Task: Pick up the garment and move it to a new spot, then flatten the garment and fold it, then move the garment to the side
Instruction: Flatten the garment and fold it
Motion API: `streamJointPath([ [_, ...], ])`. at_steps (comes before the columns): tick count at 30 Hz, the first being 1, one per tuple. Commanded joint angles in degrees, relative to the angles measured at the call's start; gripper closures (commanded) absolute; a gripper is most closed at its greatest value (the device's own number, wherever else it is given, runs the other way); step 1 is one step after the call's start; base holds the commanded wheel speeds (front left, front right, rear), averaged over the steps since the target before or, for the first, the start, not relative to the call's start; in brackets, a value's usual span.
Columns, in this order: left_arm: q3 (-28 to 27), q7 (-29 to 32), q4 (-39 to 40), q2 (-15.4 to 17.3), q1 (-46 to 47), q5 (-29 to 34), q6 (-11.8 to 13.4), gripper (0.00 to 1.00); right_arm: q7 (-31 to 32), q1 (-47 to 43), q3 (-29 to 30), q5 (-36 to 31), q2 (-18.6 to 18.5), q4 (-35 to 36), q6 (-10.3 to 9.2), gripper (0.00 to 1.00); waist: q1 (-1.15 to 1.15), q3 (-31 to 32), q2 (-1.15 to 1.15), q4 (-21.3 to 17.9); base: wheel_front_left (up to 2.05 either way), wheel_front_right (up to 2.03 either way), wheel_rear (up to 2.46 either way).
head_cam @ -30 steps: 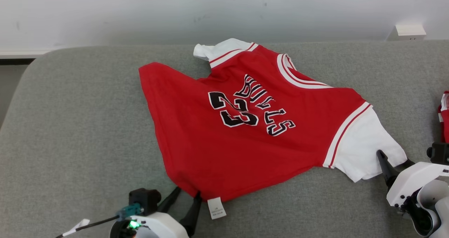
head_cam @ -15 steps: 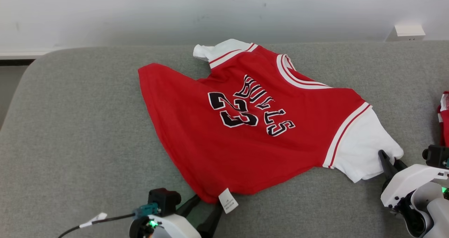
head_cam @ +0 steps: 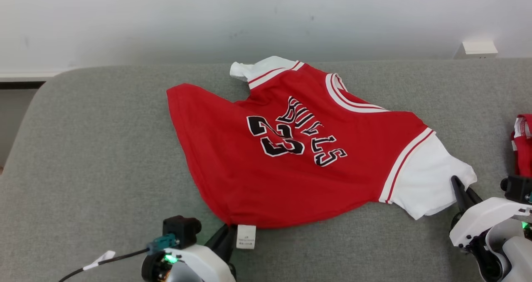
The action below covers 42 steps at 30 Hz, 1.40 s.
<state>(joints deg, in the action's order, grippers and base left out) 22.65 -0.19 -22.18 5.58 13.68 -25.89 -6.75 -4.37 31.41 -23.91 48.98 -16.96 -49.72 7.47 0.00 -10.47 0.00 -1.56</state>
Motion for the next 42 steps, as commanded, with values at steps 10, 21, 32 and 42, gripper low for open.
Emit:
streamJointPath([
  [10,-1.8,-1.3,5.8,5.0,2.4,1.6,0.8,1.00,-7.3,-0.7,-0.9,7.1,-2.2,9.5,0.01,1.00,0.00,3.2,0.00,0.3,0.00,0.00,0.00],
  [21,-0.8,6.9,3.7,13.5,22.8,2.3,-0.6,1.00,-4.8,13.5,-0.6,13.4,-2.6,17.2,0.01,1.00,0.00,-2.5,0.00,-1.7,0.00,0.00,0.00],
  [32,6.9,9.6,-13.8,16.8,54.3,-3.6,-0.7,1.00,-5.5,40.3,1.6,14.2,-1.8,8.9,0.01,1.00,0.00,-12.7,0.00,-2.5,0.00,0.00,0.00],
  [42,2.7,8.6,-28.7,15.6,73.8,-9.2,-0.6,1.00,-7.3,62.1,0.9,11.0,0.7,-1.8,-0.06,1.00,0.00,-16.1,0.00,-3.4,0.00,0.00,0.00],
])
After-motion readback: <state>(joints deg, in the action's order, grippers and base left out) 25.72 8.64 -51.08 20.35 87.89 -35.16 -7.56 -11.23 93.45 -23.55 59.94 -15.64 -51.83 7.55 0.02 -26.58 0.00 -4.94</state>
